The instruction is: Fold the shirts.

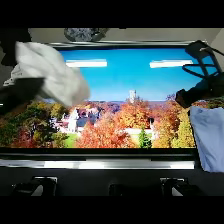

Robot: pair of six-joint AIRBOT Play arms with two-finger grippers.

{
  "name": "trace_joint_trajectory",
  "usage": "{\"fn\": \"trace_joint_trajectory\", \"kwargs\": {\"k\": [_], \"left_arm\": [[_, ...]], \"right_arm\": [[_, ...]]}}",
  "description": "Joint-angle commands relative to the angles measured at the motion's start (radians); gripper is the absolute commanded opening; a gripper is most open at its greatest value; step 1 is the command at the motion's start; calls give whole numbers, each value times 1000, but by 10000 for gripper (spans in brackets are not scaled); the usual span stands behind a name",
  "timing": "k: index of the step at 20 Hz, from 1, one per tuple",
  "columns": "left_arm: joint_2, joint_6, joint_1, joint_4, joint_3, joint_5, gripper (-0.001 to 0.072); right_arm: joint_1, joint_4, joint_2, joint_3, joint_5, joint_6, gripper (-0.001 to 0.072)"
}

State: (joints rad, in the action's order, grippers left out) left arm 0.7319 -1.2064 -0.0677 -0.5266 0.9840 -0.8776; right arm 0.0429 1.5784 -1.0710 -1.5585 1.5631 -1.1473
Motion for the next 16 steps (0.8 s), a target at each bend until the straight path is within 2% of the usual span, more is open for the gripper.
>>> {"fn": "trace_joint_trajectory", "kwargs": {"k": [1, 2, 3, 6, 7, 9, 13, 16], "left_arm": [[188, -103, -320, -286, 1, -115, 29], [264, -157, -399, -400, 1, -150, 29], [328, -163, -461, -461, 1, -171, 29], [504, -164, -581, -545, 1, -166, 33], [554, -164, -588, -541, 4, -187, 69], [613, -178, -561, -540, 56, -286, 720], [561, -178, -320, -546, 219, -403, 710], [521, -179, -132, -555, 198, -435, 707]], "right_arm": [[0, 5, 48, 1, 131, 17, 672], [0, 4, 37, 1, 180, 18, 672], [0, 4, 23, 3, 216, 18, 672], [0, -1, -22, 54, 207, 25, 672], [0, -6, -35, 85, 172, 25, 672], [0, -37, -67, 155, 96, 25, 672], [0, -196, -169, 236, 51, 45, 673], [0, -308, -233, 310, 21, 90, 673]]}}
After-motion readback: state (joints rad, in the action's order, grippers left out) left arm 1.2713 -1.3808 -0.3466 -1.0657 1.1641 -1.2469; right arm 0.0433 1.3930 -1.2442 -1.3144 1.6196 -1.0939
